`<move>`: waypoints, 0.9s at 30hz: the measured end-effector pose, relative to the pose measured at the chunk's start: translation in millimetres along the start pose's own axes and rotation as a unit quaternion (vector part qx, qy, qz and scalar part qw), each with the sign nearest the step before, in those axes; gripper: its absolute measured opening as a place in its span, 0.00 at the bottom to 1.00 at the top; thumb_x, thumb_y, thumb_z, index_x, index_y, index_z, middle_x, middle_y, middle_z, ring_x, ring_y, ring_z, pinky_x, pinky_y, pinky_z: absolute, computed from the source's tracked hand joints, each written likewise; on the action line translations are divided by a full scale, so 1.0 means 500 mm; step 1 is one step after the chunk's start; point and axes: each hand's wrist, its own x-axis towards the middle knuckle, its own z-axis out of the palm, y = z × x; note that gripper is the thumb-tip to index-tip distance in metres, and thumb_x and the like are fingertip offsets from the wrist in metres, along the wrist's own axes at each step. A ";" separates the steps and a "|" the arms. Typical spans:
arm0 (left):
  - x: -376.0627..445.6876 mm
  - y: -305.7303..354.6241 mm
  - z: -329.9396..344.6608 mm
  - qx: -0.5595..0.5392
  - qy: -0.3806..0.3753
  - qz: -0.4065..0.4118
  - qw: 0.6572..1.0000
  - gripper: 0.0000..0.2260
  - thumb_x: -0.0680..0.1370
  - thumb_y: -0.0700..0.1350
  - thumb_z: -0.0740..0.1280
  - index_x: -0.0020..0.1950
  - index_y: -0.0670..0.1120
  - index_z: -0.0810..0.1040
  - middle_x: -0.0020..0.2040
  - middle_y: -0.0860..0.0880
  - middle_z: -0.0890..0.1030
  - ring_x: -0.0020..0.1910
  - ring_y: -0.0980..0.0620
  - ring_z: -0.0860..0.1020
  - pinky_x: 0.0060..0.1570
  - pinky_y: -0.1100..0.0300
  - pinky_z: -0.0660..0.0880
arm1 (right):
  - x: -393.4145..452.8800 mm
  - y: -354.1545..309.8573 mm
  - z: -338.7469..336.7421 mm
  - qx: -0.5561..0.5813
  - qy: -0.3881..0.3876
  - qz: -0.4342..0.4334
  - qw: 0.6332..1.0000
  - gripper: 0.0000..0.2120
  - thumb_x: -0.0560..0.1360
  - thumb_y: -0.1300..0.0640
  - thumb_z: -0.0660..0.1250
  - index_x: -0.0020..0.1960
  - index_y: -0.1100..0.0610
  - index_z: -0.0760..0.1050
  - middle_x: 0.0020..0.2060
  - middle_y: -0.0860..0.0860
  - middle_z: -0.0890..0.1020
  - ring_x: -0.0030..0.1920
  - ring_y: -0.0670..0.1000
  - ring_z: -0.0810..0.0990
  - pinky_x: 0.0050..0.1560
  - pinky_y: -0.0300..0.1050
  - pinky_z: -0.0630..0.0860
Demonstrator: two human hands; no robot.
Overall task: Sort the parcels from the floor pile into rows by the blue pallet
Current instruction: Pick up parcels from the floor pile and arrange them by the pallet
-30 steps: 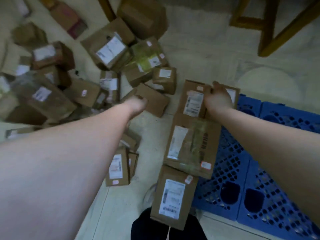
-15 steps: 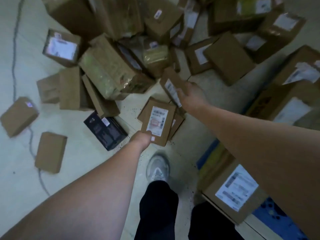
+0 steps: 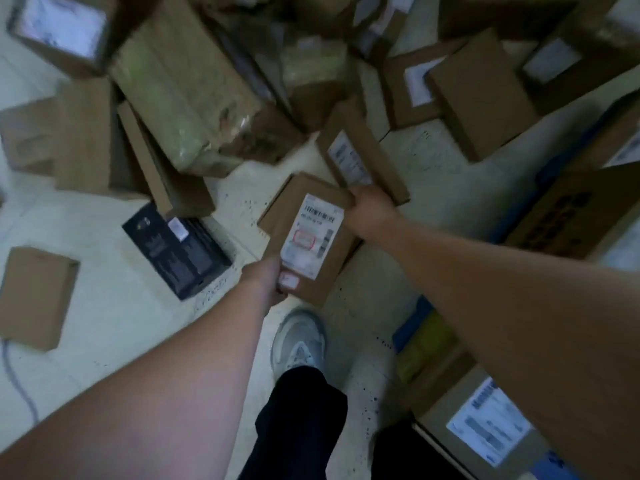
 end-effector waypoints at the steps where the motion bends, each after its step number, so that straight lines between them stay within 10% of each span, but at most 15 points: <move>1: -0.049 0.018 0.005 0.000 -0.002 0.002 1.000 0.12 0.74 0.42 0.65 0.57 0.43 0.80 0.52 0.43 0.83 0.44 0.45 0.81 0.36 0.54 0.81 | -0.028 -0.006 -0.046 0.029 0.006 0.003 1.000 0.16 0.77 0.58 0.61 0.64 0.59 0.74 0.59 0.60 0.78 0.58 0.60 0.78 0.58 0.49 0.77; 10: -0.516 0.221 0.275 0.145 -0.096 0.255 0.951 0.09 0.80 0.37 0.63 0.60 0.43 0.73 0.49 0.43 0.80 0.39 0.48 0.79 0.39 0.55 0.78 | -0.214 0.076 -0.667 0.131 0.169 0.005 0.977 0.22 0.77 0.62 0.62 0.71 0.53 0.72 0.67 0.55 0.76 0.66 0.55 0.74 0.63 0.42 0.71; 14: -0.666 0.272 0.448 0.225 -0.176 0.371 0.884 0.16 0.79 0.40 0.68 0.66 0.48 0.72 0.55 0.45 0.79 0.47 0.48 0.79 0.50 0.52 0.78 | -0.305 0.220 -0.849 0.202 0.263 0.054 0.942 0.22 0.75 0.63 0.61 0.68 0.54 0.71 0.59 0.54 0.78 0.55 0.54 0.77 0.51 0.41 0.74; 27: -0.509 0.208 0.790 0.482 -0.143 0.502 0.703 0.12 0.78 0.47 0.68 0.60 0.45 0.78 0.52 0.47 0.82 0.51 0.47 0.80 0.56 0.53 0.77 | -0.261 0.611 -0.745 0.275 0.312 0.149 0.897 0.20 0.81 0.57 0.59 0.73 0.55 0.68 0.67 0.54 0.74 0.63 0.52 0.74 0.52 0.35 0.70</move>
